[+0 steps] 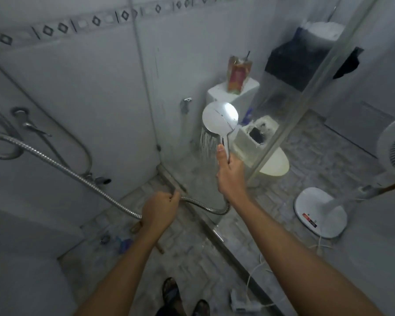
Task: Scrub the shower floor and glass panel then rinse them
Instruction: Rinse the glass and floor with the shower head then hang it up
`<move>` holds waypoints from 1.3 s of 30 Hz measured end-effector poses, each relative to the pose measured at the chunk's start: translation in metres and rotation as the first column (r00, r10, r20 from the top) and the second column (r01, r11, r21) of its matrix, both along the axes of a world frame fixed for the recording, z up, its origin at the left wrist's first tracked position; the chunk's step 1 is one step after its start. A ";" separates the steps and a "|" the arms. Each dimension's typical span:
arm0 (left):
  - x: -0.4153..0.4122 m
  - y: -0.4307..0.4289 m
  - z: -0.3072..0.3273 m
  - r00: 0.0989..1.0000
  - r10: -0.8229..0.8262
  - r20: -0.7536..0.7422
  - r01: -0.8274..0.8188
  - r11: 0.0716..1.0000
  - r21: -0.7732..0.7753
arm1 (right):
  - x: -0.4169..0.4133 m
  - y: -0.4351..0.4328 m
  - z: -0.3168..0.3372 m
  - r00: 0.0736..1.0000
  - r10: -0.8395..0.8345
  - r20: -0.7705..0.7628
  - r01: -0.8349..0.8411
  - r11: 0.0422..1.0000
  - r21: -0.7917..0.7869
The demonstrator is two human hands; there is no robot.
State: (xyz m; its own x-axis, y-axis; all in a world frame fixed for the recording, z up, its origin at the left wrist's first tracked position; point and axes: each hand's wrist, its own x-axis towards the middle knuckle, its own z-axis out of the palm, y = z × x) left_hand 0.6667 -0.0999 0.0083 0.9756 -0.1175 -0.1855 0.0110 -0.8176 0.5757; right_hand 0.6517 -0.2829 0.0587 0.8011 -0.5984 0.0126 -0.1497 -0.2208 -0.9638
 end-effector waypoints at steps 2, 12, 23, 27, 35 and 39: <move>0.007 0.017 -0.011 0.999 0.040 -0.022 -0.040 0.999 -0.007 | 0.013 0.014 -0.009 0.999 0.036 -0.034 -0.034 0.999 0.038; 0.040 0.093 -0.058 0.985 0.139 -0.102 -0.122 0.980 0.158 | 0.067 0.092 -0.061 0.963 0.233 -0.134 -0.203 0.957 0.205; 0.021 0.141 -0.078 0.910 0.384 -0.154 -0.344 0.909 0.236 | 0.106 0.139 -0.096 0.856 0.473 -0.210 -0.392 0.857 0.335; 0.002 0.134 -0.075 0.859 0.504 -0.084 -0.475 0.848 0.235 | 0.112 0.142 -0.114 0.782 0.594 -0.188 -0.498 0.777 0.386; -0.082 0.119 -0.101 0.716 0.687 -0.122 -0.637 0.716 0.286 | 0.098 0.144 -0.131 0.684 0.712 -0.158 -0.562 0.652 0.509; -0.142 0.114 -0.117 0.733 0.674 -0.093 -0.592 0.699 0.401 | 0.066 0.149 -0.131 0.605 0.775 -0.184 -0.571 0.583 0.578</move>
